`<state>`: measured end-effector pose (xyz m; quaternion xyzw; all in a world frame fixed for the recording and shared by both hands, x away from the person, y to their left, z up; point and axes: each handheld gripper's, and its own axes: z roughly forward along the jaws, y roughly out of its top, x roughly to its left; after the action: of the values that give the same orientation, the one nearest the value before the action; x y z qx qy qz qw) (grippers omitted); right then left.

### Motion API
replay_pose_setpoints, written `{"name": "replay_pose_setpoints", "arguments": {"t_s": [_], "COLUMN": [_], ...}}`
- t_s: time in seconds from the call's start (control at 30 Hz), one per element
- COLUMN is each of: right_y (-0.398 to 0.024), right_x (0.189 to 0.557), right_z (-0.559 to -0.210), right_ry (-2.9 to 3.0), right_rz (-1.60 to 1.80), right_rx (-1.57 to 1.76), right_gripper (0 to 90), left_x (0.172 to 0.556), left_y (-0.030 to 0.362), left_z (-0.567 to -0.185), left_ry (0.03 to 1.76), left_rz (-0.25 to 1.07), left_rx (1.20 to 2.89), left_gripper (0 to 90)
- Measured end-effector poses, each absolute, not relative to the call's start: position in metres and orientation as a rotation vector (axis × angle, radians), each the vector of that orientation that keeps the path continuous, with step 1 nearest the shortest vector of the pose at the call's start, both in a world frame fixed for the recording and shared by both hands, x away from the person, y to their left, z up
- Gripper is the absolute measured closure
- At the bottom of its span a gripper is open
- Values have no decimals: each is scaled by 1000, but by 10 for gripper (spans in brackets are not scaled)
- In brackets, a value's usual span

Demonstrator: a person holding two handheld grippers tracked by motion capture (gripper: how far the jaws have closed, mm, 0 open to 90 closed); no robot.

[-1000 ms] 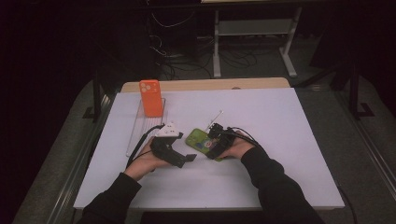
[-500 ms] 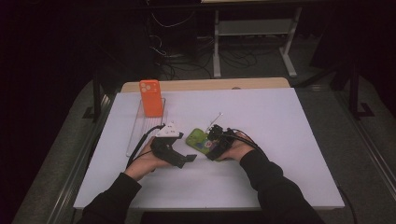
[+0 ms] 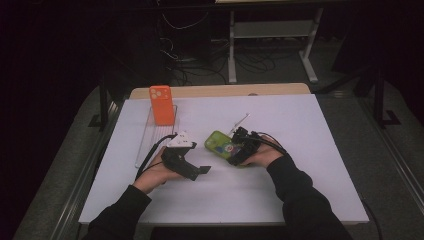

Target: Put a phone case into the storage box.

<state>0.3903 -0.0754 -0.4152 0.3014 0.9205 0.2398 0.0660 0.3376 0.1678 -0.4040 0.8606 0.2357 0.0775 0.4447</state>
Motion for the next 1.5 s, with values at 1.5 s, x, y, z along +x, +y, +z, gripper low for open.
{"name": "replay_pose_setpoints", "arguments": {"t_s": [1.5], "right_y": [-117], "right_x": [362], "right_z": [-378], "right_ry": [2969], "right_rz": [807], "right_rx": [306], "right_gripper": [153], "left_x": [343], "left_y": [129], "left_z": [-367], "left_ry": [222], "left_rz": [105], "left_rx": [2250], "left_gripper": [0]}}
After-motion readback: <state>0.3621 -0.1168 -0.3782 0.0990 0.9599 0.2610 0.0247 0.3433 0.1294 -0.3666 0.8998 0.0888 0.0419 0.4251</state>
